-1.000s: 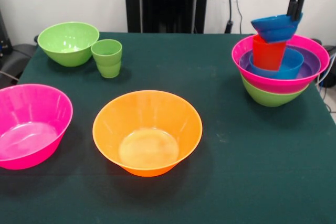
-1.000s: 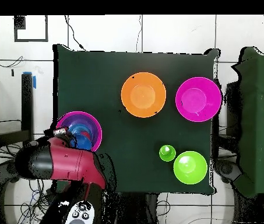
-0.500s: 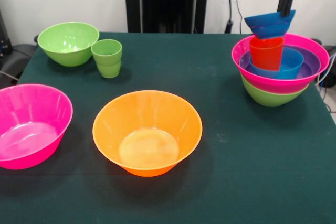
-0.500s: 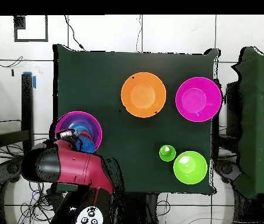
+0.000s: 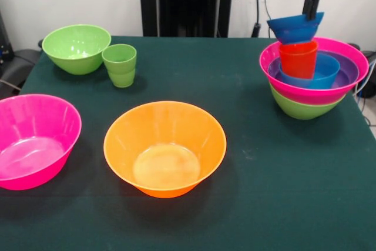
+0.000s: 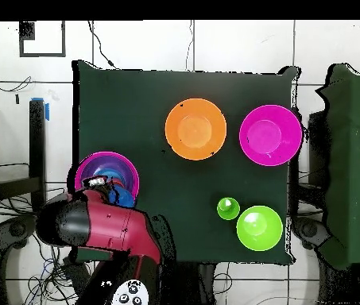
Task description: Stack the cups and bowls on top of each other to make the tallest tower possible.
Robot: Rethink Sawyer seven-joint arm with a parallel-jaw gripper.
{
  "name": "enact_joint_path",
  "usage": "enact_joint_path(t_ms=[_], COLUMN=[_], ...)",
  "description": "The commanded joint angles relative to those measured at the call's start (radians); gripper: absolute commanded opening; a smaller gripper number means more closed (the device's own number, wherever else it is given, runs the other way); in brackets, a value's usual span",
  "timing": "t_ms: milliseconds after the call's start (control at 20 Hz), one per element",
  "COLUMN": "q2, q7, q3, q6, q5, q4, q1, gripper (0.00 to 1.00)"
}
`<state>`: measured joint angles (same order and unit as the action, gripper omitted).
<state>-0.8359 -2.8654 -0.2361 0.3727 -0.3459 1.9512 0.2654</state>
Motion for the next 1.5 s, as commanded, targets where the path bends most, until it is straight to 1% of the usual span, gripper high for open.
enact_joint_path(t_ms=[50, 450, 850, 1050, 1300, 1500], q2=[0.031, 0.070, 0.125, 0.135, 0.136, 0.160], q7=[-0.024, -0.023, -0.046, -0.063, -0.075, -0.070], q3=[0.087, 0.140, 0.176, 0.199, 0.213, 0.225], q6=[0.060, -0.028, -0.118, -0.144, -0.151, -0.179], q5=[0.028, 0.020, 0.022, 0.010, 0.002, 0.009], q4=[0.087, 0.109, 0.095, 0.096, 0.096, 0.079], q1=[-0.024, -0.055, -0.068, -0.071, -0.069, -0.077], gripper=[0.00, 0.00, 0.00, 0.00, 0.00, 0.00])
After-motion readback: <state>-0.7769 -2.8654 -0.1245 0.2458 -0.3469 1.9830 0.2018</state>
